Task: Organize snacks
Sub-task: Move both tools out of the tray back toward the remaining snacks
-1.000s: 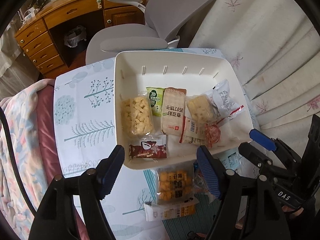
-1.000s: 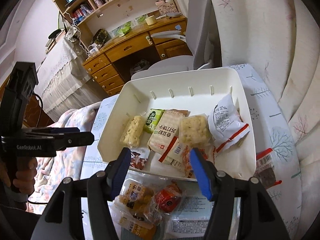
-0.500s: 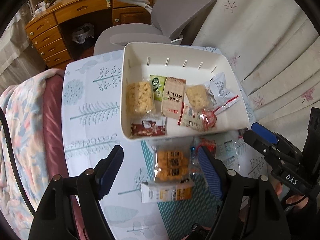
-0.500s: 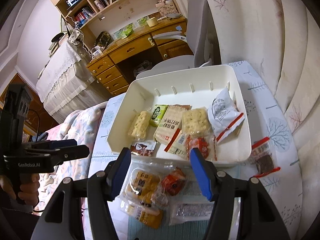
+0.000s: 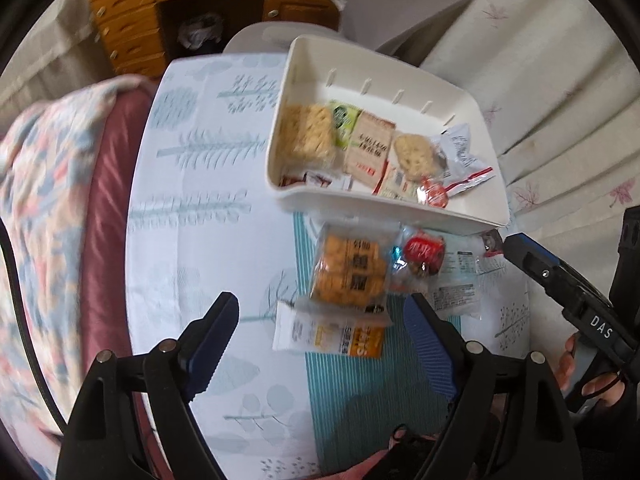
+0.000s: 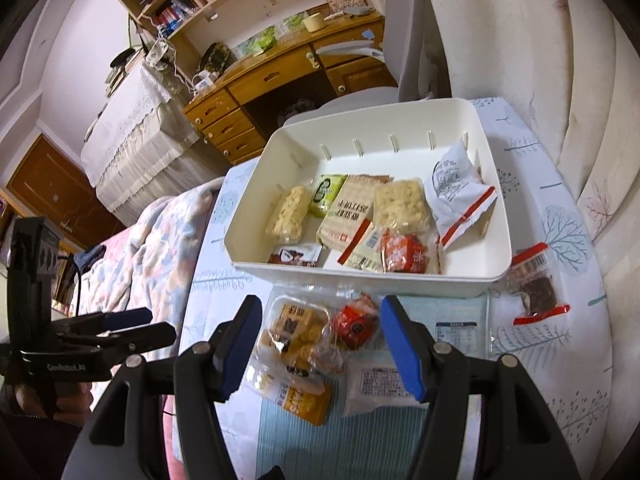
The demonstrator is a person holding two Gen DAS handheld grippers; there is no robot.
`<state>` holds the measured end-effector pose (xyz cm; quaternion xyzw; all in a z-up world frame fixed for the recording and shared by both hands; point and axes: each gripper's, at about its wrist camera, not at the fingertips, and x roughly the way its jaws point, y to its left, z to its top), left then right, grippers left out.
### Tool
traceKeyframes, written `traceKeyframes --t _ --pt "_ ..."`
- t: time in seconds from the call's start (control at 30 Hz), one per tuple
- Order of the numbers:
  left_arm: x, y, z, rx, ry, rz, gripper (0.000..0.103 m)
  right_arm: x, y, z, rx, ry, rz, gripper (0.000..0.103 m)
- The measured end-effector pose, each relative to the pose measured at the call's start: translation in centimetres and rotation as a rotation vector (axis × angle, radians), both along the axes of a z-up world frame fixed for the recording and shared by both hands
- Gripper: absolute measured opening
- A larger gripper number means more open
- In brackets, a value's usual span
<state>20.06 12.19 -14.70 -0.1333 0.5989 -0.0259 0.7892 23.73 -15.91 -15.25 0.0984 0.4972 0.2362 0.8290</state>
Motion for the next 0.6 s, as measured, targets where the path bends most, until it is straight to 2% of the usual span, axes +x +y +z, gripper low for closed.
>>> traceKeyframes --t 0.4,0.6 --pt "-3.9 -0.2 -5.8 -0.096 0.106 0.216 0.084 -0.7 0.8 -2.5 -0.081 0.046 0.135 0.062" --pt "-5.2 -0.6 -8.2 -0.103 0.148 0.295 0.084 -1.0 1.2 -4.3 -0.142 0.050 0.206 0.062"
